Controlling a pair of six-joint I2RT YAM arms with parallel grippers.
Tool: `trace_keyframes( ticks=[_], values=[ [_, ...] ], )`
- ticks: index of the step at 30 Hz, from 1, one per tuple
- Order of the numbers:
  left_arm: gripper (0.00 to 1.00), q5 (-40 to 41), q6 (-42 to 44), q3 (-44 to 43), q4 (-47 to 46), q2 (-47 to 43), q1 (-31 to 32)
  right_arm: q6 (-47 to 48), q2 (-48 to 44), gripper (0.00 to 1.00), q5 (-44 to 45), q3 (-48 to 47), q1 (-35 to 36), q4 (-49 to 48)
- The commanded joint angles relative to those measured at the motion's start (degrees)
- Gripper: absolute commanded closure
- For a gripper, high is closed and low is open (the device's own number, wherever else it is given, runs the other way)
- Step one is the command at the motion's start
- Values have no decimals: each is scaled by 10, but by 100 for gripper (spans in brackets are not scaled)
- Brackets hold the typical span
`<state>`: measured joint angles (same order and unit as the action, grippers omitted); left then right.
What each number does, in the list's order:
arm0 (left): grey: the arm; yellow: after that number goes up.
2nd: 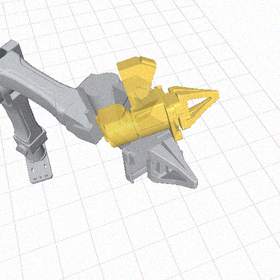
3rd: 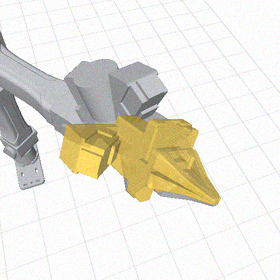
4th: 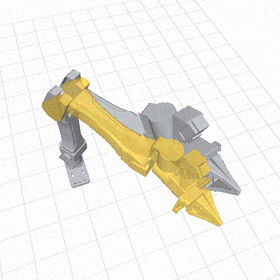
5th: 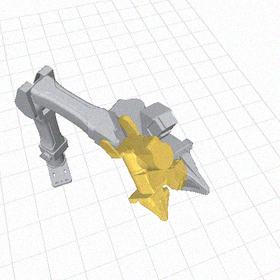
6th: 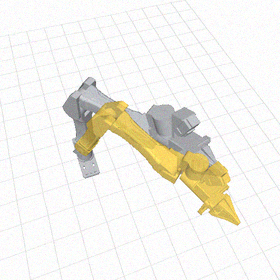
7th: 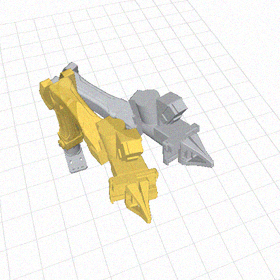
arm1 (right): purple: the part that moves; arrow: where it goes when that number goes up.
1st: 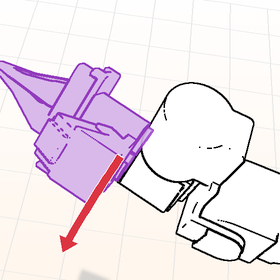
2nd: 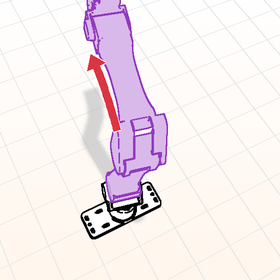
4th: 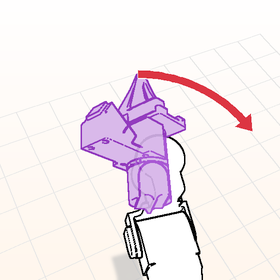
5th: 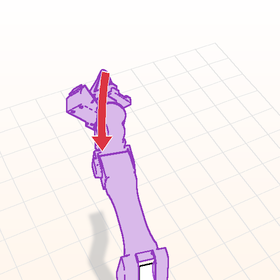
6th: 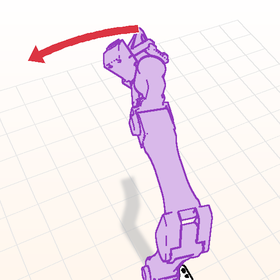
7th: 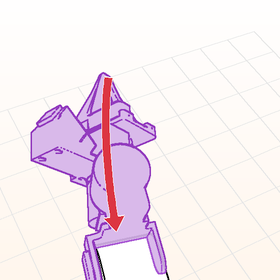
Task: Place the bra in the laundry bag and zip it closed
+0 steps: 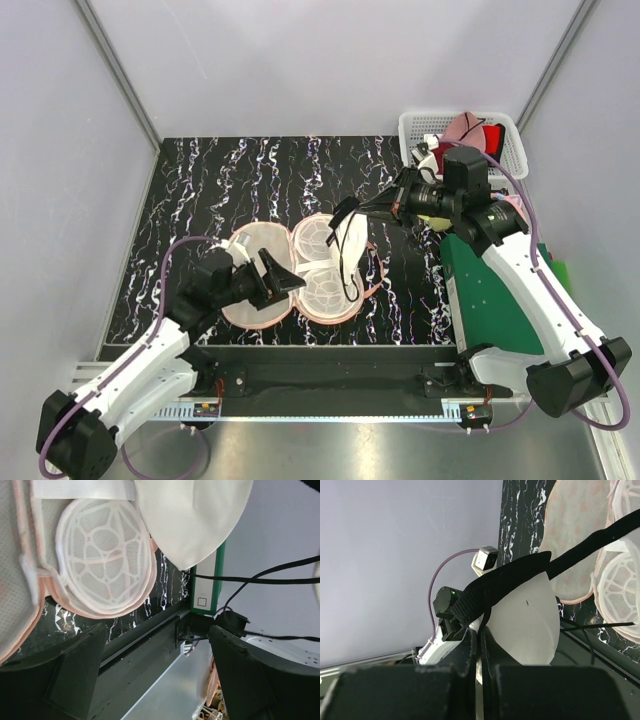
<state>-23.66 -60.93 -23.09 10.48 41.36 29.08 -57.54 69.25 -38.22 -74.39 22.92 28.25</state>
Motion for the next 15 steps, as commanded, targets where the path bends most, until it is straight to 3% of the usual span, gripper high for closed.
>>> trace_keyframes(
  ticks=[1,6,8,11,15],
  values=[
    [14,-35,-28,7,-103,42,3,-8,-9,100,-6,3,5,-26],
    [15,-88,-118,54,-331,126,4,-20,-4,100,-6,-26,5,-33],
    [11,-98,-134,61,-373,147,7,-21,0,100,-8,-38,4,-32],
    [10,-81,-124,56,-351,120,12,-33,10,100,-11,-56,5,-33],
    [12,-64,-69,27,-223,88,17,-46,15,100,-3,-44,4,-34]
  ],
)
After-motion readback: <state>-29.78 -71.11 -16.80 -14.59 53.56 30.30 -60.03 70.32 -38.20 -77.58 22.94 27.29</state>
